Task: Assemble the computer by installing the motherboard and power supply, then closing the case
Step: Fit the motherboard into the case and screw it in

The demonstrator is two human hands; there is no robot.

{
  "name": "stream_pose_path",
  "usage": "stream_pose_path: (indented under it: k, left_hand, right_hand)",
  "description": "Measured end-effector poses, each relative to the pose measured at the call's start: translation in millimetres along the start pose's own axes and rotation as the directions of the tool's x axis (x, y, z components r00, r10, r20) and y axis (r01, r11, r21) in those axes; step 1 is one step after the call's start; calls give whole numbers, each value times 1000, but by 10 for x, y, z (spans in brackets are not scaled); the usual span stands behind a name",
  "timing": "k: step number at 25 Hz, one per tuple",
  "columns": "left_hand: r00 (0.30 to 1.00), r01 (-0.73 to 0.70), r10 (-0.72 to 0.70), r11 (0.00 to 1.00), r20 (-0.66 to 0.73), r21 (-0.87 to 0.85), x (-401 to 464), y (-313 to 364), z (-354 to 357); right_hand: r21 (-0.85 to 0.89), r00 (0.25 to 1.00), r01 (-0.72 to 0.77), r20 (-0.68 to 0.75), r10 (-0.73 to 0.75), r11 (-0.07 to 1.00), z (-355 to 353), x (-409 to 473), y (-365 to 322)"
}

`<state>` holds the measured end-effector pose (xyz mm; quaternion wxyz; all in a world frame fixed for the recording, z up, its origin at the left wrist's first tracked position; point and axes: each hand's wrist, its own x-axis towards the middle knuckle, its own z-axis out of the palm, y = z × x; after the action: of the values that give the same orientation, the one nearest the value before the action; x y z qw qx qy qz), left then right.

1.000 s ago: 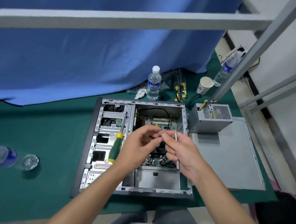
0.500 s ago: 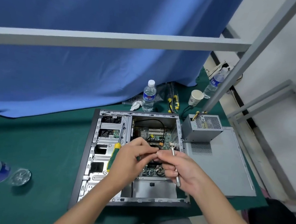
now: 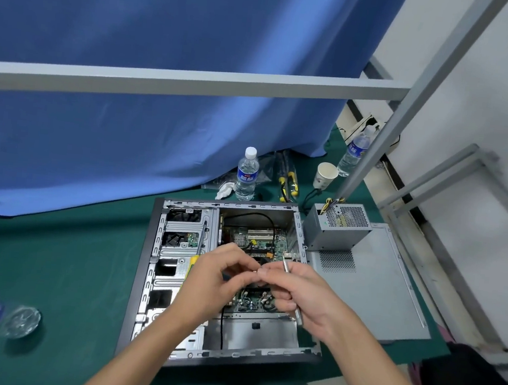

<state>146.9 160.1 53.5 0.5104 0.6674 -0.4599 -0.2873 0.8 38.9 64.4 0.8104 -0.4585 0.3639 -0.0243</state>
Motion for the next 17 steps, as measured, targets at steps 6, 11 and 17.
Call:
stream_pose_path:
  k: [6,11,17]
  left_hand:
    - [997,-12,-5,979,-82,-202,-16,57,-5]
    - [990,-45,23,986,-136,-163,-70,53,-4]
    - [969,87,-190,863,-159,-498,-41,75,-13]
  right_hand:
    - [96,1000,20,13,-22,995,66,-33,-67]
    - [-131,987,137,-61,-146,982,167,-65,-92]
    - [-268,986,157,-6,-164,950,271,-94,-211]
